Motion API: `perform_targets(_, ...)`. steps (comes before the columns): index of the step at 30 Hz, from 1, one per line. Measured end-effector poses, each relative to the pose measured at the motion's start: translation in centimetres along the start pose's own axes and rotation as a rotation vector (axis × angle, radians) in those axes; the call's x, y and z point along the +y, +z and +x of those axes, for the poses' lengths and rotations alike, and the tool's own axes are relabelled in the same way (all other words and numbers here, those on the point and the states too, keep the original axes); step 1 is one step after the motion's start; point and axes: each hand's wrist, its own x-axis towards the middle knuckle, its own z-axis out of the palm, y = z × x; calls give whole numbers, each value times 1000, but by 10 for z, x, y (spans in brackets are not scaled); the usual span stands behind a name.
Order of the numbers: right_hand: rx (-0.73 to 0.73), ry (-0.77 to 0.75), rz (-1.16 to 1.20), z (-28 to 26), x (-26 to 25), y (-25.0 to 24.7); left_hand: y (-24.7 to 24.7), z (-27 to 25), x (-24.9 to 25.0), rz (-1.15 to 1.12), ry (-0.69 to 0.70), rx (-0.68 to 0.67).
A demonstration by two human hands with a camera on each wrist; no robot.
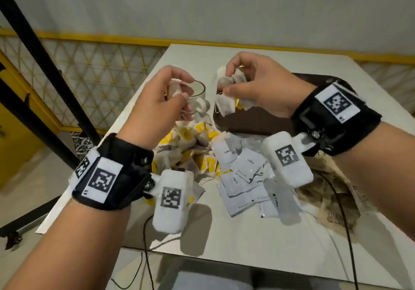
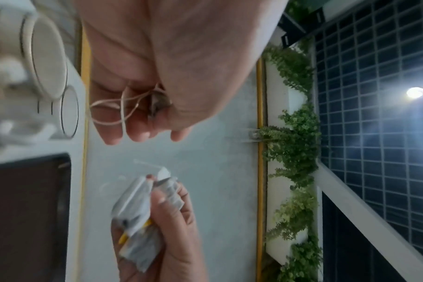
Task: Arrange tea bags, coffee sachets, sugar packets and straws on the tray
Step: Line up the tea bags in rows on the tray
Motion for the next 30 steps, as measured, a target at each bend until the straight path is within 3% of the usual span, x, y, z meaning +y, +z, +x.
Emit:
perform_targets(6, 184, 60, 431, -30, 21, -25, 82, 18, -5, -85, -157, -168)
perform_targets(11, 349, 153, 515, -52, 42, -35, 117, 22, -8, -172, -224, -325)
perform_targets(18, 427, 216, 762, -53, 58, -39, 133, 36, -7, -307, -311, -313)
perform_targets(23, 447, 366, 1010, -42, 69, -40, 131, 42, -13, -490, -416, -252)
perform_targets(30, 394, 463, 1004, -38, 89, -39, 125, 39, -31, -682, -498, -184)
